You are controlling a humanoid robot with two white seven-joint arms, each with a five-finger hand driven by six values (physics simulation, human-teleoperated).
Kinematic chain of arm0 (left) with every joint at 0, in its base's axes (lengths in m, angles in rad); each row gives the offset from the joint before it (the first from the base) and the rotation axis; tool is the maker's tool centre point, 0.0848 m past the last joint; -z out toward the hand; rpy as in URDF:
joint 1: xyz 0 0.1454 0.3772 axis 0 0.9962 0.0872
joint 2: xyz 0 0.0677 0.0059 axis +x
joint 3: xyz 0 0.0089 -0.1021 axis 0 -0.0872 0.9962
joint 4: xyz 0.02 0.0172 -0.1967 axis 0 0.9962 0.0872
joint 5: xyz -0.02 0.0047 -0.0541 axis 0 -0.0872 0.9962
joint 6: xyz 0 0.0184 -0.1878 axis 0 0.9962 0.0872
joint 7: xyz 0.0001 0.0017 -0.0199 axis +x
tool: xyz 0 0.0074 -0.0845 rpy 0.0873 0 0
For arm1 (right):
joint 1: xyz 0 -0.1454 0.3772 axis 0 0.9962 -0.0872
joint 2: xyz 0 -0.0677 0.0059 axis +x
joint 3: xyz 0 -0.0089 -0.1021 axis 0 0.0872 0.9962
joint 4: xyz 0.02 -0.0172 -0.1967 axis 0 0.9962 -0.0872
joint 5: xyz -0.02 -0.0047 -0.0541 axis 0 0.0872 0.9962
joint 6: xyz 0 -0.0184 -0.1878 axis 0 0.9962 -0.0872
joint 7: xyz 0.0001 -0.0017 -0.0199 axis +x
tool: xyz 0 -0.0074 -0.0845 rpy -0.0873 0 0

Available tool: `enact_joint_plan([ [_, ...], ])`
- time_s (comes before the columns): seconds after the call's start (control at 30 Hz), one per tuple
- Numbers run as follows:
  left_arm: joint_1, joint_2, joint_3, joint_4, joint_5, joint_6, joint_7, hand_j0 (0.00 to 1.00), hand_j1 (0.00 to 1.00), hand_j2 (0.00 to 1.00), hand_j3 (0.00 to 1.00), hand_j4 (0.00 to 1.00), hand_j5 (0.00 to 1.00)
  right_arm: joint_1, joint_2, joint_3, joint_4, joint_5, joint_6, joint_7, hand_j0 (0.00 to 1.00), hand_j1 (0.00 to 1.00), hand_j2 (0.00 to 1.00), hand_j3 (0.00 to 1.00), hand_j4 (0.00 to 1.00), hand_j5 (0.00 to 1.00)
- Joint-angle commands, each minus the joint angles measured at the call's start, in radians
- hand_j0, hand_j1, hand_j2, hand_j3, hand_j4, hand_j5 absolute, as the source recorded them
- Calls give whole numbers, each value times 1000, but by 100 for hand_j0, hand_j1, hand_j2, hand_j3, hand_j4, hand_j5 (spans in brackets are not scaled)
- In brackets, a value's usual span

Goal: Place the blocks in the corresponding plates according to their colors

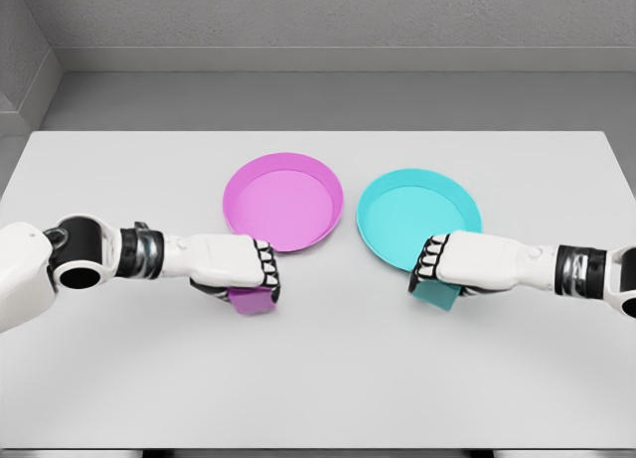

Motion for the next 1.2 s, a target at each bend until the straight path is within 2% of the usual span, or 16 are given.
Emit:
enact_joint_plan([
  [0.0,0,17,19,-9,15,2,1,62,62,62,62,62,62,0,-11,-20,0,-8,0,0,66,66,66,66,66,66],
  [0.2,-20,19,67,2,21,2,1,62,62,62,62,62,62,-2,-11,-35,12,-7,0,0,66,66,66,66,66,66],
  [0.27,-25,17,85,16,20,2,1,62,62,62,62,62,62,-8,-2,-35,40,-7,0,0,66,66,66,66,66,66],
  [0.6,-83,-21,85,79,18,2,1,62,62,62,62,62,62,-44,65,-57,96,-7,0,5,66,66,66,66,66,66],
  [0.73,-98,-44,85,96,18,2,1,62,62,62,62,62,62,-46,81,-96,109,-5,0,32,66,66,66,66,66,66],
  [0.93,-132,-93,85,159,17,2,1,62,62,62,62,62,62,-77,108,-100,173,-5,0,34,67,67,67,67,67,67],
  [0.97,-137,-101,85,168,17,2,1,62,62,62,62,62,62,-78,108,-101,173,-5,0,34,70,70,70,70,70,70],
  [1.03,-149,-116,85,188,17,2,1,62,62,62,62,62,62,-84,108,-101,171,-5,0,31,100,100,100,100,100,100],
  [1.17,-166,-151,85,235,15,2,1,62,62,62,62,62,62,-83,108,-116,171,-8,0,29,100,100,100,100,100,100],
])
